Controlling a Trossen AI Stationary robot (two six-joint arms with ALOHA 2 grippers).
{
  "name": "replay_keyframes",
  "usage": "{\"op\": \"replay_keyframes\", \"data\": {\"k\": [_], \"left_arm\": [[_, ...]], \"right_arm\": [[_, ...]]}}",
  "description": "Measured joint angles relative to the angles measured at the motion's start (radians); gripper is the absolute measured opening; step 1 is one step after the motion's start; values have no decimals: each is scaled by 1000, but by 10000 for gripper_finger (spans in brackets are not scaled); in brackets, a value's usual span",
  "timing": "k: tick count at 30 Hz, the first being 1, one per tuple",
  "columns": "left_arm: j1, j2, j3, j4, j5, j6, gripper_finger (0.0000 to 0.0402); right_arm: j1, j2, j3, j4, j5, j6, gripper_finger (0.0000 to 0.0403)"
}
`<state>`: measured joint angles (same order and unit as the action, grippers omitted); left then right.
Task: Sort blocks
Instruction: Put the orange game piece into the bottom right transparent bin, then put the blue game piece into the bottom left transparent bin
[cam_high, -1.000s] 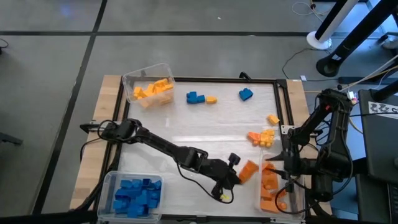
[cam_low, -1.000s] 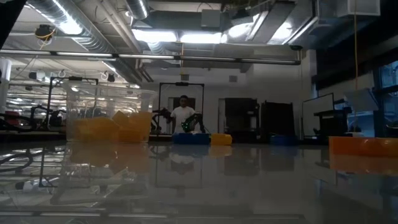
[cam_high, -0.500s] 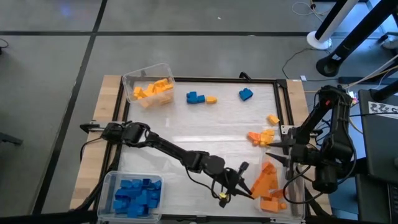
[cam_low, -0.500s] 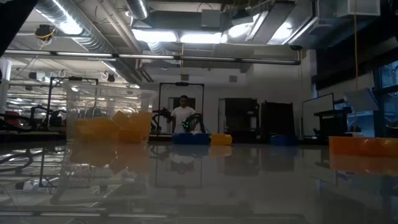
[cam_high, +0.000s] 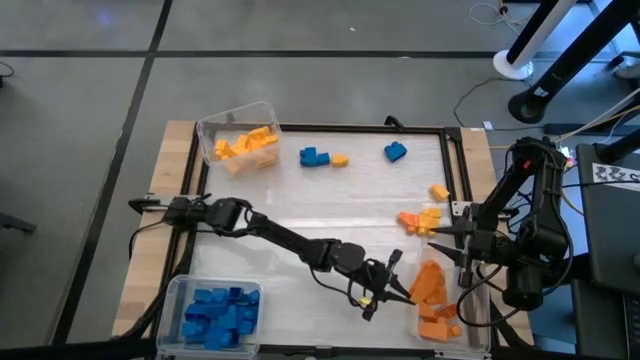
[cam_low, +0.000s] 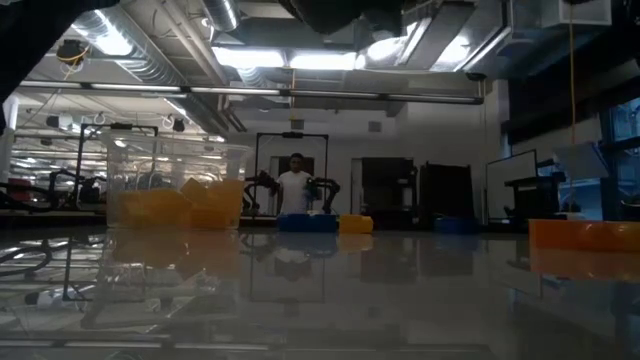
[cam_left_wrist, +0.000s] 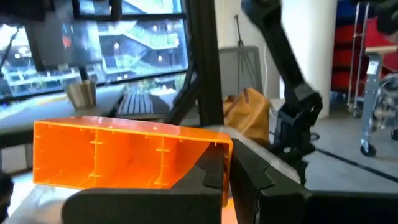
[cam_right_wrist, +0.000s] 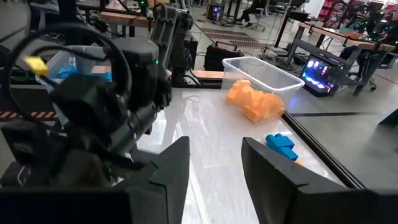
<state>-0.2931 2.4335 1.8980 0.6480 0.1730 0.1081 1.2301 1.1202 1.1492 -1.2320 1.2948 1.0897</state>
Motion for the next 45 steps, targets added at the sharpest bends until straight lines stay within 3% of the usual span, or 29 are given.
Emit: {"op": "replay_keyframes", "data": {"k": [15, 26, 36, 45], "left_arm": [[-1, 134, 264, -92, 31, -4, 0], [11, 138, 266, -145, -23, 48, 40], [11, 138, 266, -203, -54, 45, 120], [19, 138, 266, -312, -56, -56, 146]], "right_arm": [[0, 1, 0, 3, 5, 0, 147], [0, 1, 0, 3, 5, 1, 147], [0, 1, 0, 3, 5, 1, 147], [0, 1, 0, 9, 4, 3, 147]]}}
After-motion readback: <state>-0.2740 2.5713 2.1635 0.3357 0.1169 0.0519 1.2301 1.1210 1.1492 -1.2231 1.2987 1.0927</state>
